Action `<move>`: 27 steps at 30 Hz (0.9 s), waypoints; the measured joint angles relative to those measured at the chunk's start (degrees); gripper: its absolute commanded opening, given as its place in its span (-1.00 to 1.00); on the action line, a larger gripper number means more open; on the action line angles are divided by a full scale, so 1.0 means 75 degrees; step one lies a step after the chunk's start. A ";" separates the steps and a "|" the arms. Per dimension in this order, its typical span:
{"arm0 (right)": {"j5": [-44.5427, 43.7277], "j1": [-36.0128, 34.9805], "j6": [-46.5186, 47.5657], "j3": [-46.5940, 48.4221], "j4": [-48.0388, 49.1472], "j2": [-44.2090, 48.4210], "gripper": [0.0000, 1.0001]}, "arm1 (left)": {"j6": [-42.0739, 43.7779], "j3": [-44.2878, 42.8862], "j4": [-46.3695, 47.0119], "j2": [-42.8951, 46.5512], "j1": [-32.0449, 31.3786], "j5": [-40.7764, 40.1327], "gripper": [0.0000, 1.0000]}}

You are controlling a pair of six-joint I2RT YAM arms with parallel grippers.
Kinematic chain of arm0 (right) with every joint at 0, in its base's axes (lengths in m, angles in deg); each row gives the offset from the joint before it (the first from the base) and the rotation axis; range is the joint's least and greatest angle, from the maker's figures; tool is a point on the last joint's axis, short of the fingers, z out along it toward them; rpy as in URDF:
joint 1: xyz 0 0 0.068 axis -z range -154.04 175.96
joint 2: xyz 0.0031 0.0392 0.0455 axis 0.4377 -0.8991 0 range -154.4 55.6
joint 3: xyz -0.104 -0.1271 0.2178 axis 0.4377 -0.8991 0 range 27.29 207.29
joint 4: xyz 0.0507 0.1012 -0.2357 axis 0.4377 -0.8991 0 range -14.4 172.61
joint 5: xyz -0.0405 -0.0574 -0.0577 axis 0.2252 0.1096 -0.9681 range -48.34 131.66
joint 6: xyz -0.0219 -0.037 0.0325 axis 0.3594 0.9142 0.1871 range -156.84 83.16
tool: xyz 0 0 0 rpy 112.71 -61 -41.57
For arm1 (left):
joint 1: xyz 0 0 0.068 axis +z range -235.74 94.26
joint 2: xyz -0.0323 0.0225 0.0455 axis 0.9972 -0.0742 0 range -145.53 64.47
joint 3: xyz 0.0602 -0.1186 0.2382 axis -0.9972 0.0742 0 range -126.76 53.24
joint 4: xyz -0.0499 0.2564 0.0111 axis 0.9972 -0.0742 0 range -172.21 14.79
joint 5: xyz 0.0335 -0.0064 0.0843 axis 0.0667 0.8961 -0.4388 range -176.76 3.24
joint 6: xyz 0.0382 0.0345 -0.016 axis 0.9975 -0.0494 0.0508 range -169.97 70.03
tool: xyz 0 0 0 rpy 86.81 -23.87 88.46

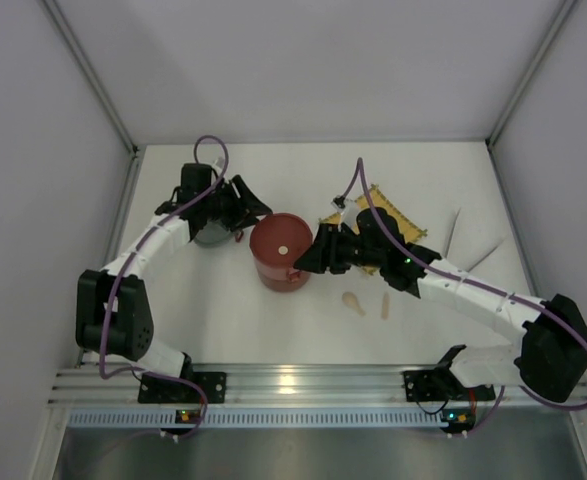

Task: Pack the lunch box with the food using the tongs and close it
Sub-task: Adjust the packing box at the center of the board.

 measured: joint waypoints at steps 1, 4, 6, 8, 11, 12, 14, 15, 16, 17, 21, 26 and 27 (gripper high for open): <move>-0.0032 0.0003 0.0038 0.0000 -0.0064 0.0000 0.05 | 0.0044 -0.0050 -0.0044 0.0000 0.0000 -0.0038 0.18; -0.0157 0.0003 0.0128 0.0000 -0.0236 0.0009 0.05 | 0.0178 -0.0195 -0.0149 0.0012 0.0000 -0.0152 0.24; -0.0256 0.0000 0.0195 0.0000 -0.0344 0.0038 0.05 | 0.0259 -0.0230 -0.0195 0.0061 0.0003 -0.0198 0.25; -0.0373 0.0003 0.0268 0.0000 -0.0417 0.0099 0.05 | 0.0329 -0.0262 -0.0233 0.0119 0.0000 -0.0242 0.25; -0.0548 0.0003 0.0379 0.0000 -0.0539 0.0236 0.05 | 0.0425 -0.0315 -0.0248 0.0224 0.0000 -0.0376 0.26; -0.0606 0.0003 0.0402 0.0000 -0.0560 0.0277 0.04 | 0.0431 -0.0315 -0.0251 0.0268 0.0000 -0.0420 0.26; -0.0766 0.0003 0.0452 0.0000 -0.0571 0.0364 -0.01 | 0.0434 -0.0315 -0.0259 0.0393 0.0000 -0.0656 0.26; -0.0848 0.0003 0.0460 -0.0012 -0.0565 0.0411 -0.04 | 0.0431 -0.0315 -0.0286 0.0481 0.0000 -0.0828 0.27; -0.0935 0.0003 0.0466 -0.0026 -0.0571 0.0463 -0.08 | 0.0420 -0.0312 -0.0318 0.0586 0.0000 -0.1032 0.27; -0.1008 0.0003 0.0466 -0.0038 -0.0574 0.0519 -0.17 | 0.0396 -0.0303 -0.0344 0.0705 0.0000 -0.1209 0.26; -0.1437 0.0003 0.0455 -0.0312 -0.0545 0.0845 -0.48 | 0.0166 0.0085 -0.0361 0.1434 0.0000 -0.2183 0.21; -0.1845 0.0003 0.0391 -0.0831 -0.0495 0.1096 -0.68 | -0.0472 0.1504 -0.0245 0.2445 0.0003 -0.3040 0.08; -0.1877 0.0003 0.0376 -0.0944 -0.0478 0.1090 -0.68 | -0.0615 0.1894 -0.0221 0.2632 0.0003 -0.3139 0.07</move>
